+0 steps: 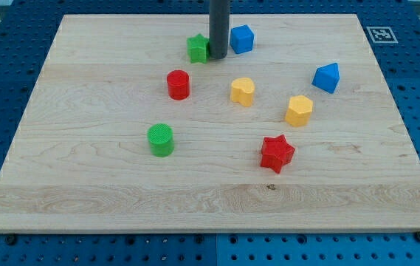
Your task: Nudge the red circle down a bit
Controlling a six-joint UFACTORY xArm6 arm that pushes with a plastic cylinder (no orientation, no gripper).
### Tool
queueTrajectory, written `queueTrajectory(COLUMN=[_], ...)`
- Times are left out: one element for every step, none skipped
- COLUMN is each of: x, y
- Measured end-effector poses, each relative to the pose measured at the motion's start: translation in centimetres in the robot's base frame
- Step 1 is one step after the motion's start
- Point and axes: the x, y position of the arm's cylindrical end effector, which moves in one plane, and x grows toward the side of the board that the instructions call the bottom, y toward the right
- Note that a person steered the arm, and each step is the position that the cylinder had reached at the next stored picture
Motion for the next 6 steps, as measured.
queueTrajectory(x=[0.0,0.0,0.1,1.9,5.4,8.1], y=[-1.0,-5.6,-6.6,-3.3,-3.0,-3.7])
